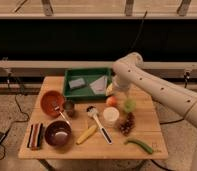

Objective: Place apple in table surface

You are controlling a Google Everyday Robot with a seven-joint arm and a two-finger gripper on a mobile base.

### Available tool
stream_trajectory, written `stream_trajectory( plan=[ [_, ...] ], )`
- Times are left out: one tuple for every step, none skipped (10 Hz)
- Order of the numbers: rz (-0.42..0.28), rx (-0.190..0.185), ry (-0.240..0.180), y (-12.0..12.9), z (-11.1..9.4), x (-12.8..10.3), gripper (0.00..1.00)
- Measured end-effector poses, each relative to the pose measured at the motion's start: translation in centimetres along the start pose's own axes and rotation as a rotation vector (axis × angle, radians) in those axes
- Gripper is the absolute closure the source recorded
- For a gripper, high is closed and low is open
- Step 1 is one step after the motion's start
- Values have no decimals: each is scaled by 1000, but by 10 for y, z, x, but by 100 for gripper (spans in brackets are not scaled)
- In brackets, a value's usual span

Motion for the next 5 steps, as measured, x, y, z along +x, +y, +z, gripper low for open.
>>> stream_trajectory(
  plan=[
    [-17,-3,0,-7,8,3,28],
    [-28,-4,-3,-12,14,5,28],
    [-59,-1,-14,-19,24,6,28],
    [-77,-1,-21,-21,30,6,28],
    [-96,-1,-32,-24,38,5,28]
  ],
)
